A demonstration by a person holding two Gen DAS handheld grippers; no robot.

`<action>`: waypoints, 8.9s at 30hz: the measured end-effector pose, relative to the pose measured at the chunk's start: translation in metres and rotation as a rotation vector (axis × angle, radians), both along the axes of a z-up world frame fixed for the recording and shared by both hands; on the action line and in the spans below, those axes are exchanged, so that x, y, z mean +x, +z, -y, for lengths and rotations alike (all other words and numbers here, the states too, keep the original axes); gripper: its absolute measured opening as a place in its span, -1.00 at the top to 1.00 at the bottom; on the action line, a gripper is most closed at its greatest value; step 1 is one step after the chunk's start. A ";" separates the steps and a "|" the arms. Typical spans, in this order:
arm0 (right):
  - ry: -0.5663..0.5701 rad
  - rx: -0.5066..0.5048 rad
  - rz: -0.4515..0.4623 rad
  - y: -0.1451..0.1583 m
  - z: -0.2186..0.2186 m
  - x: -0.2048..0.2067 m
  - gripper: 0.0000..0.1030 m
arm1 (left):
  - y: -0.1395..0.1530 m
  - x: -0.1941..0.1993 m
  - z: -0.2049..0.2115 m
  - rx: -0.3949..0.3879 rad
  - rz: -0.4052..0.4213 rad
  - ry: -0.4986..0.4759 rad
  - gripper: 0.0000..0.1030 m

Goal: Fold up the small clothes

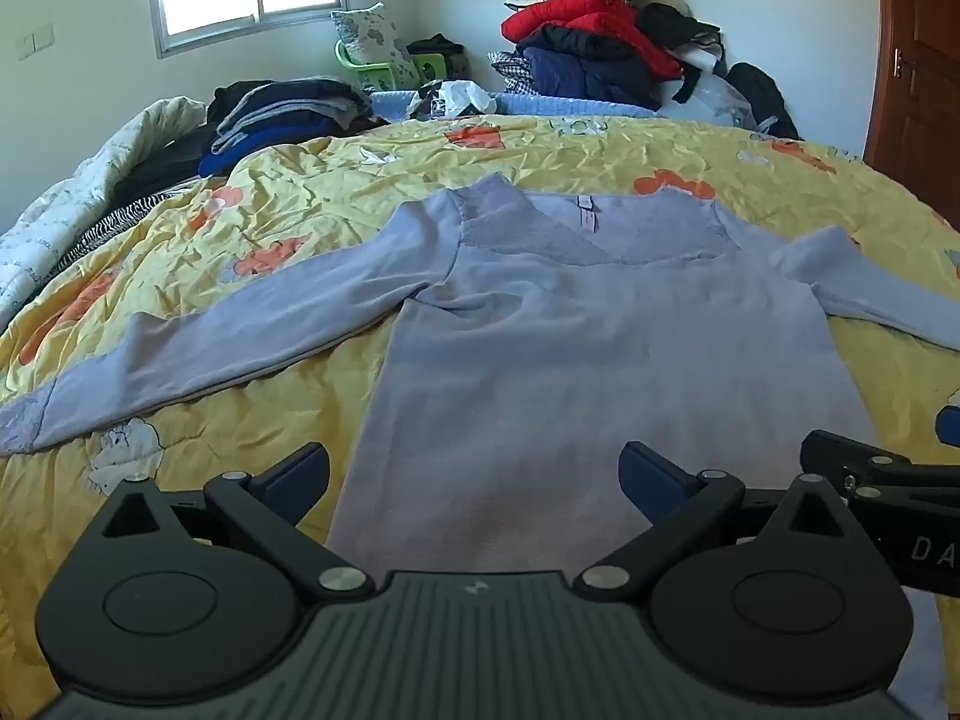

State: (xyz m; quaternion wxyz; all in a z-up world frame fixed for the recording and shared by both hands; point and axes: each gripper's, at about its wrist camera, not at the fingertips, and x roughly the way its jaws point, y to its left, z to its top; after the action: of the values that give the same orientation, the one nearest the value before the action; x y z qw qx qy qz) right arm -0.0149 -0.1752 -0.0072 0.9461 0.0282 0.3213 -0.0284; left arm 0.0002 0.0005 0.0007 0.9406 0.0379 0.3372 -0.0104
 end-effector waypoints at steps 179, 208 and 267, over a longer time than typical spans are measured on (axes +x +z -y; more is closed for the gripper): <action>-0.124 0.747 0.153 -0.011 0.117 0.183 0.75 | -0.017 0.089 -0.028 -0.028 -0.004 0.059 -1.00; 0.092 0.654 0.038 -0.013 -0.070 0.275 0.68 | -0.023 0.086 -0.086 -0.026 -0.011 0.164 -1.00; 0.484 0.403 0.073 0.040 -0.092 0.138 -0.75 | -0.056 0.015 -0.298 -1.043 0.166 0.617 -1.00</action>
State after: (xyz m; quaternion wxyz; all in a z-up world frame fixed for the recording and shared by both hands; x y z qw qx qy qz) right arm 0.1235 -0.0835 0.0329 0.9117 0.1388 0.2839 0.2627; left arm 0.0154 0.2986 -0.0555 0.8181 -0.5262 0.2087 0.1016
